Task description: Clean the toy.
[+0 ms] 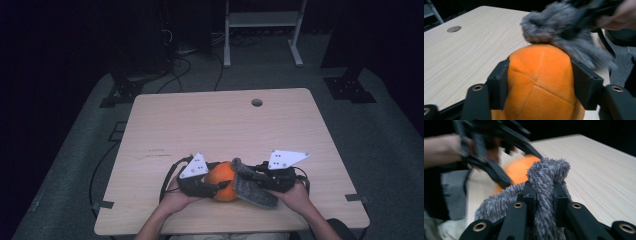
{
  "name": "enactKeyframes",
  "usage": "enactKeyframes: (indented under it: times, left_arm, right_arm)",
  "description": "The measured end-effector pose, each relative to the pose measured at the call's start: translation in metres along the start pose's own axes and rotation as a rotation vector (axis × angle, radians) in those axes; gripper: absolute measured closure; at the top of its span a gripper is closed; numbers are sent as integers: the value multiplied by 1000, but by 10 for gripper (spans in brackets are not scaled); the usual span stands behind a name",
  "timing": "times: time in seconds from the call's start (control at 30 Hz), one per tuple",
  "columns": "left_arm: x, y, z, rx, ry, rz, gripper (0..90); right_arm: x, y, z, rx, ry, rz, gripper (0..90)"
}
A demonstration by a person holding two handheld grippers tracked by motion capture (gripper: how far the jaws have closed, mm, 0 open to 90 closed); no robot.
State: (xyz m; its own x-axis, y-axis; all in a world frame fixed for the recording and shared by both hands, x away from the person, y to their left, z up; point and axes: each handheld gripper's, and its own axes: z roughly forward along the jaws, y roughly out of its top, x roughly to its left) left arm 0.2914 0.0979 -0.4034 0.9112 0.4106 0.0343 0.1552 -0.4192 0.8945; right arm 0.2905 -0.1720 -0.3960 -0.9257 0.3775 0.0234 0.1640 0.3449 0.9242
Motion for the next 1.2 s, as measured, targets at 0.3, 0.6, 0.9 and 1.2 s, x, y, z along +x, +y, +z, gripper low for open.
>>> enactKeyframes:
  times: [0.3,0.6,0.9,1.2]
  left_arm:
    - [15,-12,3,-8,-66,-86,206]
    - [6,-6,1,-14,-40,-35,407]
    - [4,2,-6,-9,-40,-45,407]
    - [12,-9,6,37,-71,-69,144]
  right_arm:
    - [-9,-8,1,53,-60,17,769]
    - [-4,-1,1,3,-11,17,770]
    - [2,2,-4,-18,-20,-8,769]
    - [-15,-11,-1,41,-76,34,768]
